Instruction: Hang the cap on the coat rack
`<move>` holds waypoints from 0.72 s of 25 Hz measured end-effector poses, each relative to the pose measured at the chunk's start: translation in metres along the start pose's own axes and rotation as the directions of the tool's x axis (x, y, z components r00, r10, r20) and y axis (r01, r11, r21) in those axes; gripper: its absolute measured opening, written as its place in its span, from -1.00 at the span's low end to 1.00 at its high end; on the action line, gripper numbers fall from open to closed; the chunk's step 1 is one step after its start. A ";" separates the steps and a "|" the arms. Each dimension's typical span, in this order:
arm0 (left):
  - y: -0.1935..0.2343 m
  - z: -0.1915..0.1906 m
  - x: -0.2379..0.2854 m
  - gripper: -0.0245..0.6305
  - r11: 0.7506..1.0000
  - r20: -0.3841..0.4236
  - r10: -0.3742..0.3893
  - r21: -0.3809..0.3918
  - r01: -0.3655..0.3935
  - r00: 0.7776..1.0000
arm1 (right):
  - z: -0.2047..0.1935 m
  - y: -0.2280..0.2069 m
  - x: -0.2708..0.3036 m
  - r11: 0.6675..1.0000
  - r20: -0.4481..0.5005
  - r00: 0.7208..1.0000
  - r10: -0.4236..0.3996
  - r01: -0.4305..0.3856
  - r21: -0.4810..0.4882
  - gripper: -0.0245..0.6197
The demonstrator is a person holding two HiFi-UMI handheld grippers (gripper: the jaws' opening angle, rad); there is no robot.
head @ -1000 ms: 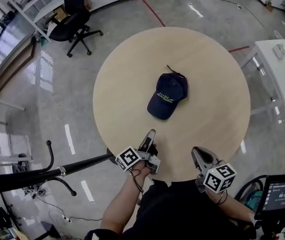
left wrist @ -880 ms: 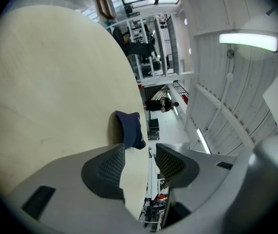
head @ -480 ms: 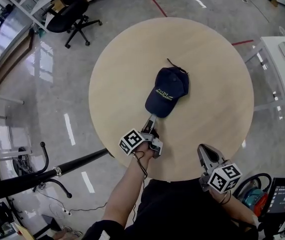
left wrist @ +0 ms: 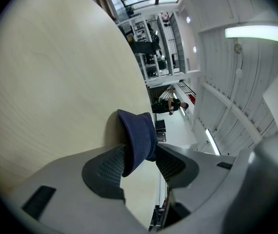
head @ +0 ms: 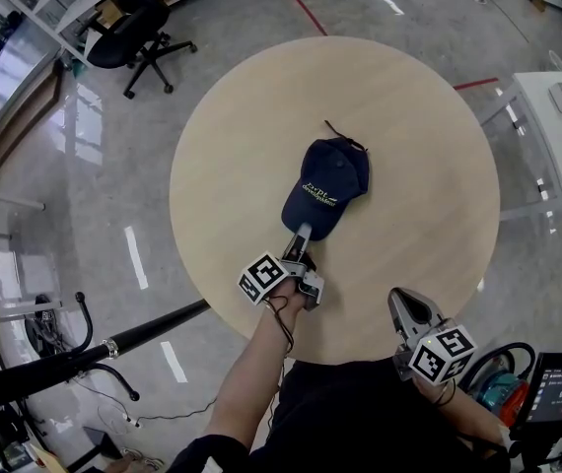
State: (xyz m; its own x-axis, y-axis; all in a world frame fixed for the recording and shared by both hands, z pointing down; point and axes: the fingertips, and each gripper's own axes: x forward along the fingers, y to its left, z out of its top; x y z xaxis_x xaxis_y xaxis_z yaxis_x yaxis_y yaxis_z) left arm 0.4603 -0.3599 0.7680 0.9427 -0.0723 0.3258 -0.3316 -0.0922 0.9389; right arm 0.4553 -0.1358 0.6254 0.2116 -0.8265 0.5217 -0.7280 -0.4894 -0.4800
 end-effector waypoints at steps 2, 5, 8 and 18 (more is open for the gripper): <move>0.000 -0.001 0.002 -0.32 1.000 -0.007 0.000 0.011 0.000 1.000 | 0.000 0.000 0.000 1.000 -0.001 1.000 -0.003 0.003 -0.005 -0.91; 0.003 0.000 0.003 -0.67 1.000 -0.006 0.005 0.016 -0.005 1.000 | 0.001 -0.001 -0.001 1.000 0.002 1.000 -0.010 0.010 -0.008 -0.91; -0.001 0.000 0.005 -0.70 1.000 -0.011 -0.019 0.018 0.019 1.000 | 0.000 -0.002 -0.001 1.000 0.001 1.000 -0.014 0.014 -0.005 -0.91; -0.072 0.005 0.003 -0.84 0.943 0.019 -0.332 0.014 0.332 0.943 | 0.001 0.002 0.006 1.000 -0.009 1.000 0.004 -0.004 -0.015 -0.91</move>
State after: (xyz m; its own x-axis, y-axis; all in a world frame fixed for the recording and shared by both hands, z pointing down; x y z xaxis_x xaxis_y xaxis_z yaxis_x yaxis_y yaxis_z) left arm 0.4863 -0.3590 0.7010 0.9984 -0.0562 -0.0063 -0.0008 -0.1252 0.9921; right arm 0.4557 -0.1414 0.6269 0.2028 -0.8257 0.5264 -0.7385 -0.4820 -0.4715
